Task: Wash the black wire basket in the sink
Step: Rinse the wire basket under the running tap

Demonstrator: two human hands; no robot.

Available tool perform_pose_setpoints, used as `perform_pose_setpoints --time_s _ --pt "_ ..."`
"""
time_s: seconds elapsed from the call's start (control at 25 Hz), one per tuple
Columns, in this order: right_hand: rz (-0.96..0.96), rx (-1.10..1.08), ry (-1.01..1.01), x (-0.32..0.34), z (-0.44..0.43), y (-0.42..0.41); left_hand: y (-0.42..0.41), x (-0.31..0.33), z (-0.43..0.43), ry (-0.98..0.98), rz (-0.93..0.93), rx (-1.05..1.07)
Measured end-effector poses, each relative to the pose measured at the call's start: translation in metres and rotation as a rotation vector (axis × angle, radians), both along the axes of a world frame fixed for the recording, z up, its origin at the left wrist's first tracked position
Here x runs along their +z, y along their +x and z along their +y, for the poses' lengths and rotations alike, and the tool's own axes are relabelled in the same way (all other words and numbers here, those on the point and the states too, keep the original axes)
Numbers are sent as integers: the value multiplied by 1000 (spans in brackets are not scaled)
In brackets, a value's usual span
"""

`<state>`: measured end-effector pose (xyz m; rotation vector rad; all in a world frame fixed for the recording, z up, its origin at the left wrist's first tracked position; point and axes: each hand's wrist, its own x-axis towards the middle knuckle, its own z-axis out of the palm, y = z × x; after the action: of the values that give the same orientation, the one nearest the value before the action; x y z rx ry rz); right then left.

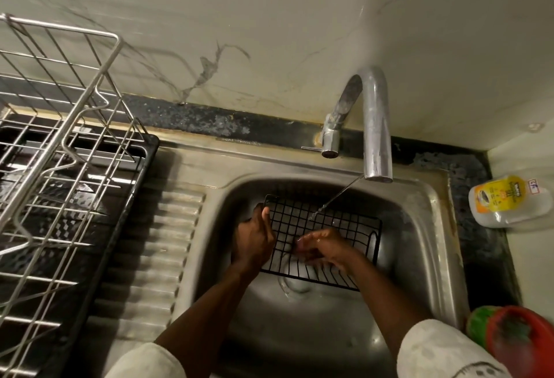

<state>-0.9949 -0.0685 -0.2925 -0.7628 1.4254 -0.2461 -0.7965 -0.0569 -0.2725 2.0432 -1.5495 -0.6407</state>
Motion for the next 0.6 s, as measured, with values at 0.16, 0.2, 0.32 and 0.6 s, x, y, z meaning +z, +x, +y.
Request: perform_pose_setpoints --time_s 0.16,0.2,0.32,0.6 --pt "-71 -534 -128 1 -31 -14 10 4 4 0 16 52" --pt "-95 -549 -121 2 -30 -9 11 4 4 19 36 75" --pt "-142 -274 73 -3 -1 8 13 2 1 85 51 141" --pt "-125 -615 -61 -8 -27 2 14 4 6 85 71 135"
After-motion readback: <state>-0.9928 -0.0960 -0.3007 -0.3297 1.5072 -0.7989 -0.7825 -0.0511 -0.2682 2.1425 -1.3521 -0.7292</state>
